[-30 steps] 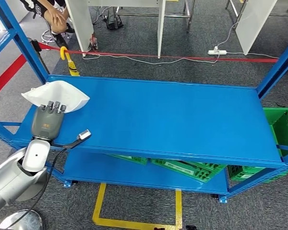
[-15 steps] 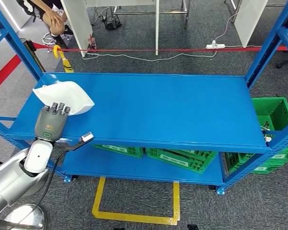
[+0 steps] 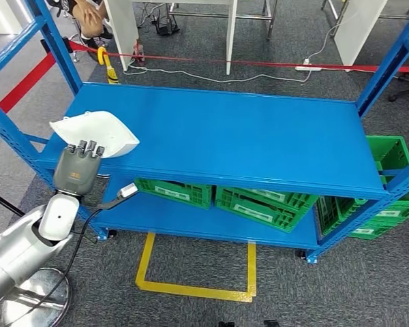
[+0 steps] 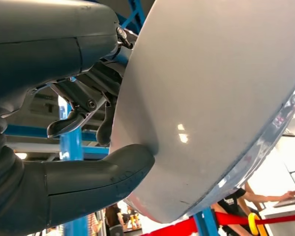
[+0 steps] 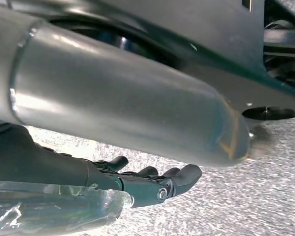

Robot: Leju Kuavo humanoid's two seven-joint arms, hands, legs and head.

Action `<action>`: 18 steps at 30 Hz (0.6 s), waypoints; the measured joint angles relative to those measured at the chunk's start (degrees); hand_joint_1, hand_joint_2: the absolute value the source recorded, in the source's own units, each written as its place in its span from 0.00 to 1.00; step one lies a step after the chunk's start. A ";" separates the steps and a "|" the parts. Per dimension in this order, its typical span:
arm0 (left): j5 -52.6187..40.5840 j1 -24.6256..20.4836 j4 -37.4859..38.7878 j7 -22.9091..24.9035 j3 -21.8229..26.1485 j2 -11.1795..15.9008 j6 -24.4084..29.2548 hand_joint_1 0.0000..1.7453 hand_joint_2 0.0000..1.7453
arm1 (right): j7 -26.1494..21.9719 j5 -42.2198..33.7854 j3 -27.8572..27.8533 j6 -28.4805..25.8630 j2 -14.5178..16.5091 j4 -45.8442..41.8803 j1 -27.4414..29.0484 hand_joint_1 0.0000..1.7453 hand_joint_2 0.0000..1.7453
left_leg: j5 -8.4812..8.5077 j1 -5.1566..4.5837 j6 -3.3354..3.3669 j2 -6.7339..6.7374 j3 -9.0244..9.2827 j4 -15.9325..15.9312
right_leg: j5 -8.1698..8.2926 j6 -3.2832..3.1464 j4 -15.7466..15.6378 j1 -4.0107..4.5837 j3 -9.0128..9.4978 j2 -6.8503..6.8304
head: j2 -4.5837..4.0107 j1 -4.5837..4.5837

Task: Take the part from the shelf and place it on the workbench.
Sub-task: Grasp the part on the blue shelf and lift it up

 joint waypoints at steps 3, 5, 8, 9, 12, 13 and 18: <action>0.00 0.11 0.00 -0.26 0.01 -0.05 -0.02 1.00 1.00 | 0.02 0.00 0.01 -0.04 0.00 0.00 -0.07 0.00 0.00 | 1.73 -0.14 -0.29 -0.05 -2.15 0.13 | 2.90 -0.41 -3.24 0.23 5.73 0.00 | -0.01 0.04; 0.00 0.10 0.00 -0.46 0.11 0.01 -0.01 1.00 1.00 | 0.01 0.00 0.02 0.08 0.00 0.00 -0.27 0.00 0.00 | 2.71 -0.25 -0.84 -0.09 -3.07 0.26 | 2.59 -0.84 -11.34 0.44 12.01 0.06 | -0.01 -0.01; 0.00 0.01 0.00 -0.54 0.24 0.09 0.00 1.00 1.00 | -0.08 -0.02 0.02 0.36 0.01 0.01 -0.42 0.00 0.00 | 4.18 -0.18 -1.86 -0.04 -3.46 0.04 | 1.44 -1.72 -16.12 0.80 14.21 0.19 | -0.01 -0.05; 0.00 0.02 0.00 -0.54 0.22 0.11 0.01 1.00 1.00 | -0.09 -0.03 0.02 0.42 0.02 0.03 -0.40 0.00 0.00 | 4.26 -0.07 -2.20 -0.05 -3.61 -0.03 | 1.92 -2.19 -16.21 0.79 13.85 0.13 | -0.01 -0.01; 0.00 0.08 0.00 -0.54 0.23 0.29 0.01 1.00 1.00 | -0.13 -0.07 0.01 0.52 0.04 0.10 -0.40 0.00 0.00 | -1.44 0.09 -3.12 -0.12 -5.30 4.29 | 3.99 -3.49 -16.39 0.55 12.37 -0.11 | 0.00 -0.29; 0.00 0.09 0.00 -0.54 0.23 0.33 0.00 1.00 1.00 | -0.15 -0.07 0.01 0.55 0.04 0.11 -0.39 0.00 0.00 | -4.51 0.10 -3.35 -0.12 -6.22 7.87 | 4.70 -3.67 -16.38 0.55 11.51 -0.12 | -0.01 -0.40; 0.00 0.33 0.00 -0.56 0.25 0.37 -0.02 1.00 1.00 | -0.27 -0.09 0.00 0.62 0.04 0.15 -0.33 0.00 0.00 | -4.79 0.49 -3.99 -0.12 -3.39 13.41 | 7.97 -3.25 -16.20 0.40 7.30 -0.15 | 0.00 -0.43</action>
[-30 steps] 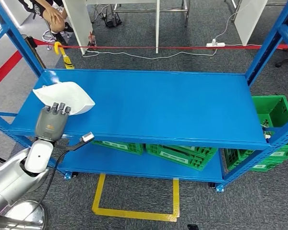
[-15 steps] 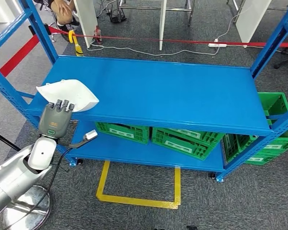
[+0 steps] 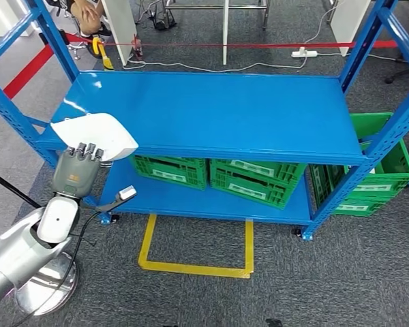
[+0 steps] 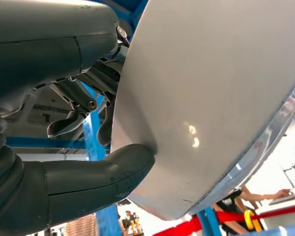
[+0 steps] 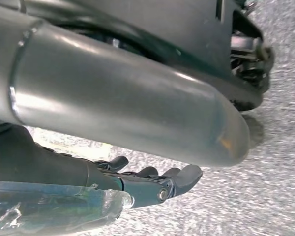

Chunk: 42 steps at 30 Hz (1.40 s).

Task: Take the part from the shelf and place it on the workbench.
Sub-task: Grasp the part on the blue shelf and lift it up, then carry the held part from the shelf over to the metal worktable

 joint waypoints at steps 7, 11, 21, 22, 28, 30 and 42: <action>0.00 0.31 -0.29 -0.73 0.16 0.12 -0.04 1.00 1.00 | -0.49 -0.48 0.00 0.14 0.00 0.02 0.35 0.00 0.00 | 0.32 -0.17 2.54 -0.04 8.79 -14.29 | 2.87 2.44 -0.27 -0.08 -2.47 0.06 | -0.01 -0.01; 0.00 0.76 -0.35 -0.78 0.19 0.32 -0.04 1.00 1.00 | -0.51 -0.78 0.00 0.13 0.00 0.02 0.58 0.00 0.00 | 2.11 -0.33 3.83 0.05 7.15 -14.37 | -5.06 3.10 11.97 -0.14 -7.04 0.02 | -0.01 0.55; 0.00 2.49 -1.44 -0.36 1.09 2.15 0.10 1.00 1.00 | 0.28 -0.62 -0.01 -0.02 0.10 0.05 0.51 0.00 0.00 | 4.15 -0.94 3.13 0.01 4.79 -13.81 | -2.99 1.73 -0.49 0.36 3.99 0.27 | -0.01 0.39; 0.00 2.65 -1.61 -0.34 1.27 2.39 0.13 1.00 1.00 | 0.33 -0.56 -0.01 -0.09 0.15 0.07 0.56 0.00 0.00 | 4.31 -0.92 3.36 0.02 4.66 -13.86 | -2.82 1.69 -0.51 0.39 3.81 0.30 | -0.01 0.38; 0.00 3.16 -2.28 -0.25 1.69 3.24 0.14 1.00 1.00 | 0.36 -0.41 0.00 -0.16 0.22 0.09 0.52 0.00 0.00 | 5.29 -0.67 2.47 0.03 4.11 -14.62 | -2.33 0.84 -0.47 0.74 2.98 0.28 | -0.01 0.41; 0.00 3.55 -2.50 -0.19 1.91 3.59 0.14 1.00 1.00 | 0.36 -0.26 0.01 -0.19 0.22 0.09 0.52 0.00 0.00 | 5.50 -0.62 2.13 0.03 3.82 -14.66 | -2.14 0.64 -0.43 0.81 2.69 0.28 | -0.01 0.42; 0.00 6.53 -5.04 -0.04 4.39 6.72 -0.10 1.00 1.00 | 0.51 2.64 2.25 -4.34 0.87 0.13 0.48 0.00 0.00 | 8.08 0.22 3.30 -1.45 4.07 -17.81 | -9.95 3.00 14.03 0.03 -3.57 0.04 | -0.01 0.79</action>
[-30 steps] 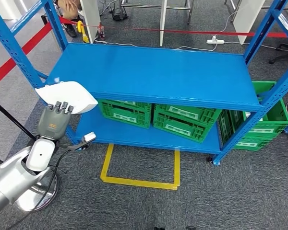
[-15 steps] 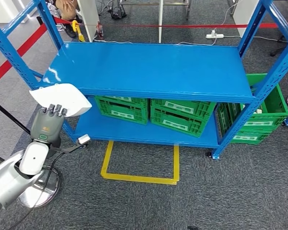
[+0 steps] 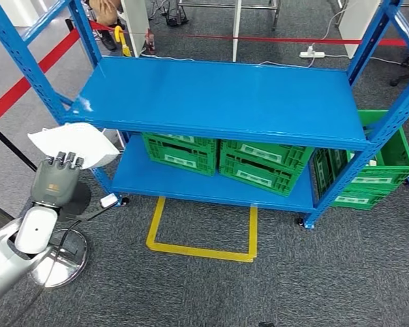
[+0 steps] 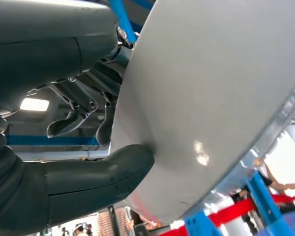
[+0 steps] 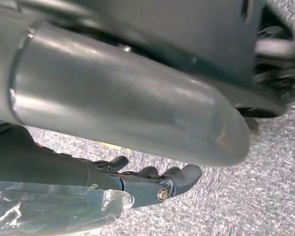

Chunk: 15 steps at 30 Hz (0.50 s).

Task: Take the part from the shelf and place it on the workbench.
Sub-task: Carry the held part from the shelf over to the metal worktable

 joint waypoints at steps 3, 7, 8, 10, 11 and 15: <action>0.00 0.48 -0.16 0.00 0.00 0.16 -0.04 1.00 1.00 | 0.02 -0.02 0.22 -0.14 0.01 0.00 -0.01 0.00 0.00 | 0.09 0.77 -1.18 -1.71 -0.84 0.92 | 3.43 1.03 -7.00 -0.80 4.52 0.85 | 0.00 0.01; 0.00 0.57 -0.72 0.04 0.19 0.74 -0.08 1.00 1.00 | 0.01 -0.02 0.26 -0.10 0.28 0.15 -0.08 0.00 0.00 | 0.21 1.17 -3.06 -3.75 -2.61 2.91 | 4.74 -0.07 -13.48 -1.03 8.59 2.97 | -0.01 0.25; 0.00 0.64 -0.78 0.05 0.17 0.90 -0.09 1.00 1.00 | 0.00 -0.02 0.26 -0.05 0.29 0.16 -0.05 0.00 0.00 | 0.43 1.22 -3.27 -4.11 -2.87 3.00 | 4.88 -0.76 -13.10 -1.00 8.44 2.37 | -0.01 0.19; 0.00 0.77 -0.83 0.07 0.13 1.28 -0.14 1.00 1.00 | -0.07 -0.04 0.26 0.06 0.32 0.16 -0.09 0.00 0.00 | -0.10 1.19 -3.51 -3.31 -3.49 3.77 | 5.04 -1.68 -12.73 -0.93 8.15 1.42 | 0.00 0.08; 0.00 0.72 -0.84 0.07 0.11 1.39 -0.18 1.00 1.00 | -0.10 -0.05 0.26 0.11 0.34 0.16 -0.12 0.00 0.00 | -1.36 1.06 -3.51 -2.21 -4.37 5.67 | 5.14 -2.11 -12.74 -0.91 8.06 0.88 | 0.00 -0.07; 0.00 0.37 -0.93 0.07 -0.14 1.33 -0.37 1.00 1.00 | -0.15 -0.18 0.26 0.29 0.37 0.15 0.07 0.00 0.00 | -7.89 0.64 -3.10 0.55 -9.85 19.02 | 5.27 -3.00 -12.78 -0.29 7.70 -1.79 | 0.00 -0.34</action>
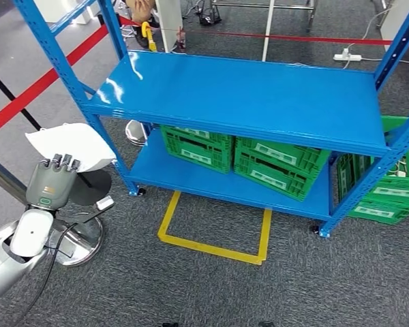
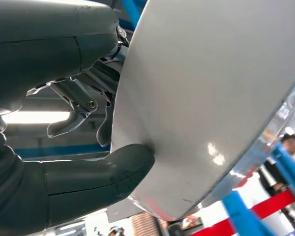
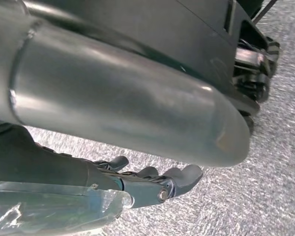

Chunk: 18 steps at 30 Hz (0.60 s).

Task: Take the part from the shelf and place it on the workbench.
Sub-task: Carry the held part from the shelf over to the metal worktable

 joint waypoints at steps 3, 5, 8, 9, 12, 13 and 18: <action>0.00 -0.03 -0.05 0.01 -0.23 0.00 -0.10 1.00 1.00 | 0.00 -0.13 0.00 0.20 0.00 0.01 -0.01 0.00 0.00 | 2.46 -0.42 0.76 1.12 3.09 -3.78 | 0.00 -0.10 0.00 0.33 -0.09 -2.14 | 0.01 0.00; 0.00 -0.35 -0.14 0.03 -0.18 0.04 -0.11 1.00 1.00 | -0.02 -0.19 0.00 0.22 0.01 0.01 -0.07 0.00 0.00 | 4.42 -1.31 1.34 4.58 7.16 -10.69 | -0.12 0.10 0.06 0.69 -0.05 -3.39 | 0.01 -0.08; 0.00 -0.76 -0.32 0.02 -0.19 -0.02 -0.10 1.00 1.00 | -0.07 -0.24 0.00 0.29 0.02 0.00 -0.03 0.00 0.00 | 4.58 -2.10 1.95 5.75 8.38 -14.03 | -0.36 0.77 -0.23 1.32 0.22 -5.74 | 0.00 -0.11; 0.00 -0.69 -0.36 -0.03 -0.22 0.05 -0.10 1.00 1.00 | -0.11 -0.26 0.00 0.35 0.01 0.00 -0.06 0.00 0.00 | 4.74 -1.96 2.19 4.88 8.25 -14.10 | -0.53 1.06 -0.35 1.29 0.26 -6.18 | 0.00 -0.09; 0.00 -0.87 -0.42 -0.42 -0.18 0.35 -0.13 1.00 1.00 | -0.30 -0.32 0.00 0.54 0.01 0.00 -0.17 0.00 0.00 | 5.14 -1.56 3.06 2.48 8.14 -14.41 | -3.62 1.75 4.22 0.97 -1.60 -2.12 | 0.00 -0.01; 0.00 -0.99 -0.48 -0.73 -0.15 0.36 -0.17 1.00 1.00 | -0.33 -0.36 0.00 0.58 0.01 0.00 -0.13 0.00 0.00 | 5.17 -1.57 3.27 1.69 8.09 -14.40 | -5.47 1.79 7.95 0.95 -3.18 -0.28 | 0.00 0.04; 0.00 -1.02 -0.84 -2.44 0.12 0.40 -0.77 1.00 1.00 | -0.35 -0.57 0.00 0.64 0.00 0.00 0.00 0.00 0.00 | 5.20 -1.69 3.52 -2.87 8.08 -14.23 | -4.04 1.42 11.47 0.97 -5.65 2.04 | 0.00 0.08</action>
